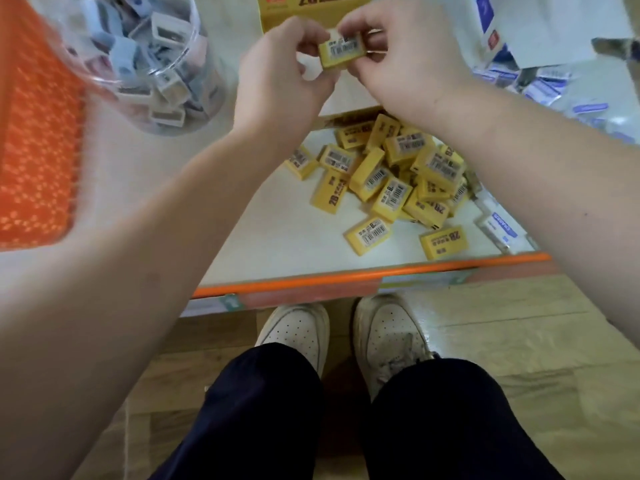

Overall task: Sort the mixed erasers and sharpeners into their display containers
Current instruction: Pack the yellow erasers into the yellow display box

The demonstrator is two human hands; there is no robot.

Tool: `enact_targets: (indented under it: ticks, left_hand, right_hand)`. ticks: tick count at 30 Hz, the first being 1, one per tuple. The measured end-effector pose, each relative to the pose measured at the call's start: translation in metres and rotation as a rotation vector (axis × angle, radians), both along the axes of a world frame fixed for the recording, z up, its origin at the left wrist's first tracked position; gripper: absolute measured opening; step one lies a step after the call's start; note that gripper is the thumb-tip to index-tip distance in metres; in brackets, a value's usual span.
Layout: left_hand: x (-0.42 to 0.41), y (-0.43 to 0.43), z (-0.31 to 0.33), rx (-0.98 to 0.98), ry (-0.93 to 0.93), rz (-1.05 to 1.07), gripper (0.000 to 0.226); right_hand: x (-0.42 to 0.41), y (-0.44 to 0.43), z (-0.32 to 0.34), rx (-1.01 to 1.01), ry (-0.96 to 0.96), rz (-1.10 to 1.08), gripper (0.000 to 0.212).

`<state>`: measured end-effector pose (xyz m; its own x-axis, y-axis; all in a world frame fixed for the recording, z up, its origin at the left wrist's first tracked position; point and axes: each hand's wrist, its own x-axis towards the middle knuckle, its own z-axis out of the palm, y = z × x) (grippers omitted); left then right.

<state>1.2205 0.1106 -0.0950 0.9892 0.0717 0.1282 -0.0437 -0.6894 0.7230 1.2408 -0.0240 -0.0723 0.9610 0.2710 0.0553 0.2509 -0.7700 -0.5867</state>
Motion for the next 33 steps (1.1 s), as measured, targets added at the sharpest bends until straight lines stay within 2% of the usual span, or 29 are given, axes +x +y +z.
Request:
enact_targets:
  ticks: [5,12,17,22,26,28,33]
  left_hand:
    - [0.002,0.017,-0.004,0.073,-0.006,0.023,0.035]
    - [-0.003,0.017,-0.01,0.14,-0.023,0.0,0.032]
    - [-0.005,0.014,-0.005,0.026,-0.03,0.07,0.03]
    - [-0.001,0.011,-0.006,-0.144,0.055,0.108,0.029]
    - [-0.003,0.009,-0.009,-0.086,0.052,-0.002,0.042]
    - [-0.004,0.007,-0.011,-0.057,0.068,-0.031,0.045]
    - [-0.006,0.006,-0.016,0.073,0.073,-0.068,0.032]
  right_hand:
    - [0.01,0.01,0.001,-0.083,-0.003,0.054,0.032]
    - [-0.003,0.011,-0.016,0.046,0.048,-0.061,0.038]
    - [-0.003,0.011,-0.012,0.161,0.081,-0.132,0.034]
    - [-0.008,0.004,-0.011,0.34,0.151,-0.188,0.031]
    - [-0.007,-0.001,-0.008,0.414,0.205,-0.254,0.029]
    - [-0.007,-0.004,-0.008,0.403,0.207,-0.267,0.029]
    - [-0.009,-0.009,-0.012,0.264,0.23,-0.255,0.027]
